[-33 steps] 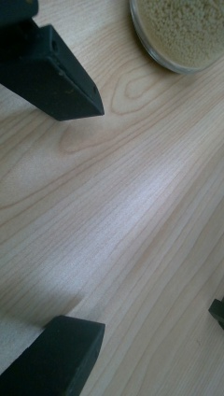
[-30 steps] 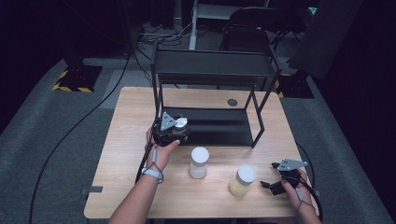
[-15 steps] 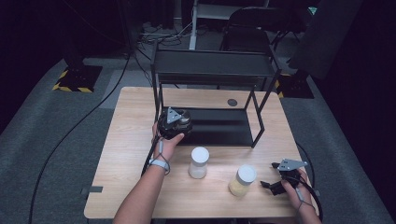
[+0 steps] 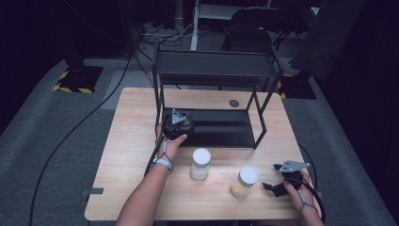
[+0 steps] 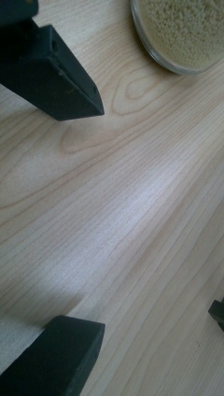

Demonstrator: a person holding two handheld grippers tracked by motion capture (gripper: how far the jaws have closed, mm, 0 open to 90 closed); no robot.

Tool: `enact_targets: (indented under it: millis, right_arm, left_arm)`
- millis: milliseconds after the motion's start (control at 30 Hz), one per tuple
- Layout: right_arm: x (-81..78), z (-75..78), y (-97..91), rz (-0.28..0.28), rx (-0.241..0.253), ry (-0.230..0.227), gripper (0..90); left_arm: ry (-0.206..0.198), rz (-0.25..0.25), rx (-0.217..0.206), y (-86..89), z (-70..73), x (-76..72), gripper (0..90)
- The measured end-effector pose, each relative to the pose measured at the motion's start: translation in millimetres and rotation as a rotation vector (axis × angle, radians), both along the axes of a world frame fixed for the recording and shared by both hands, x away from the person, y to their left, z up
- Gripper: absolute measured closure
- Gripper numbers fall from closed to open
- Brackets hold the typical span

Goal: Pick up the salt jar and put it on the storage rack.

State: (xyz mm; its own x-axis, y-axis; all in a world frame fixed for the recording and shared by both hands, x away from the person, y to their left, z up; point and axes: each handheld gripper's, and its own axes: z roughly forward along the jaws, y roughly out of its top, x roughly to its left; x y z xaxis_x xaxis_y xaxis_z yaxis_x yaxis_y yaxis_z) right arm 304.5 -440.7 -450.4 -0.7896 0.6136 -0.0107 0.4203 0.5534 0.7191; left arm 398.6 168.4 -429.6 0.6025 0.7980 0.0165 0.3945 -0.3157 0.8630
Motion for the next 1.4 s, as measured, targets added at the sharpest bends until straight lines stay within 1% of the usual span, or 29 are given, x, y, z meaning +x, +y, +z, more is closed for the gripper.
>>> enact_targets:
  millis: [133, 267, 333, 400, 500, 700, 767, 833, 867, 933, 1000, 1067, 1200, 1267, 1333, 1400]
  right_arm:
    - [0.0, 0.0, 0.0, 0.000, 0.000, 0.000, 0.0]
    - [0.0, 0.0, 0.0, 0.000, 0.000, 0.000, 0.0]
    - [0.0, 0.0, 0.0, 0.000, 0.000, 0.000, 0.0]
    - [0.0, 0.0, 0.0, 0.000, 0.000, 0.000, 0.0]
    - [0.0, 0.0, 0.0, 0.000, 0.000, 0.000, 0.0]
    - [0.0, 0.0, 0.0, 0.000, 0.000, 0.000, 0.0]
    - [0.0, 0.0, 0.0, 0.000, 0.000, 0.000, 0.0]
    - [0.0, 0.0, 0.1, 0.000, 0.000, 0.000, 0.0]
    - [0.0, 0.0, 0.0, 0.000, 0.000, 0.000, 0.0]
    - [0.0, 0.0, 0.0, 0.000, 0.000, 0.000, 0.0]
    - [0.0, 0.0, 0.0, 0.000, 0.000, 0.000, 0.0]
    - [0.0, -0.1, 0.0, 0.001, 0.000, 0.000, 0.0]
    - [0.0, -0.1, -0.2, 0.002, 0.000, -0.001, 0.0]
    - [0.1, -0.1, -0.4, 0.003, 0.000, -0.001, 0.0]
    - [0.3, -0.2, -0.7, 0.005, 0.000, -0.001, 0.0]
    - [0.5, -0.1, -1.1, 0.008, 0.000, -0.001, 0.0]
  left_arm:
    - [0.011, -0.004, 0.006, -2.8, -2.3, 2.3, 30.3]
    - [0.023, -0.005, -0.007, -3.1, -6.1, 4.1, 30.3]
    - [0.028, -0.005, -0.003, -3.9, -7.1, 4.9, 30.3]
    - [0.033, -0.005, -0.011, -3.1, -8.7, 6.1, 30.3]
    - [0.033, -0.005, -0.018, -2.1, -9.9, 6.5, 30.2]
    - [0.034, -0.008, -0.004, -3.5, -7.8, 6.6, 30.0]
    - [0.016, 0.000, 0.002, -5.3, -5.3, 3.1, 28.4]
    - [0.007, 0.017, -0.009, -6.5, -1.8, 0.0, 20.0]
    - [-0.001, 0.020, -0.017, -5.8, 0.9, -1.9, 18.2]
    - [-0.010, 0.015, -0.021, -4.1, 6.6, -4.1, 16.5]
    - [-0.021, 0.011, -0.013, -3.2, 13.5, -7.8, 14.6]
    - [-0.030, 0.008, -0.024, -0.8, 19.2, -12.1, 13.0]
    - [-0.045, -0.003, -0.030, 6.0, 32.3, -23.2, 12.3]
    - [-0.047, -0.009, -0.023, 9.5, 39.0, -30.1, 12.2]
    - [-0.036, -0.020, -0.016, 14.1, 45.3, -36.8, 11.7]
    - [-0.040, -0.024, -0.001, 18.5, 50.1, -46.3, 11.7]
